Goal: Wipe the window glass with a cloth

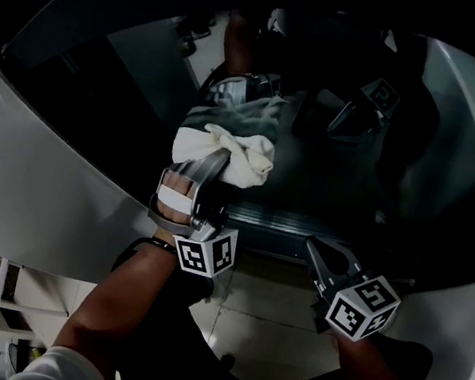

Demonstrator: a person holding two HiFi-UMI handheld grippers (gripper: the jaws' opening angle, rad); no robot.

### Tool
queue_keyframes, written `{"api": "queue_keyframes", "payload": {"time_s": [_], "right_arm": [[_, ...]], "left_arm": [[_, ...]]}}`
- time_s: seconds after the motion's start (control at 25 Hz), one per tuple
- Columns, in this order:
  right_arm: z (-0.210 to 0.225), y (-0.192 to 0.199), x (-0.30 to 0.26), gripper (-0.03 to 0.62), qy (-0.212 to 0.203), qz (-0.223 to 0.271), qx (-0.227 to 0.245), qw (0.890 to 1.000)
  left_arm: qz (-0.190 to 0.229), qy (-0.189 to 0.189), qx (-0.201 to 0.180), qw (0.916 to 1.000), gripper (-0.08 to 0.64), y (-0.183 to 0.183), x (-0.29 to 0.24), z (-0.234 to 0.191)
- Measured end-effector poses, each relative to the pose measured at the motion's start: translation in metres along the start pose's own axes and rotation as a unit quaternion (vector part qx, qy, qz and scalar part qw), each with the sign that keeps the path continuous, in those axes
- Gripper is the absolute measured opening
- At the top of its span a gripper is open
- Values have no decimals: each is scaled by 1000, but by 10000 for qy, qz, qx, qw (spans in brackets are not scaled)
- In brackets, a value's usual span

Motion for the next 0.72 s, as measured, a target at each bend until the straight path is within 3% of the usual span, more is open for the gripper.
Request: {"api": "queue_keyframes", "payload": {"time_s": [0.72], "right_arm": [[5, -11, -9, 1, 68, -109, -3, 9999]], "left_arm": [[-131, 335, 178, 9992, 129, 12, -10, 28]]}}
Point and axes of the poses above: the fingertips, and each gripper's own axes: x backward along the fingers, z to its right, y out of its underside, the point moved 6 cm from there along x, backward along the fingers, and after that the axes turned 10 degrees about y, right-handed, at the moved point
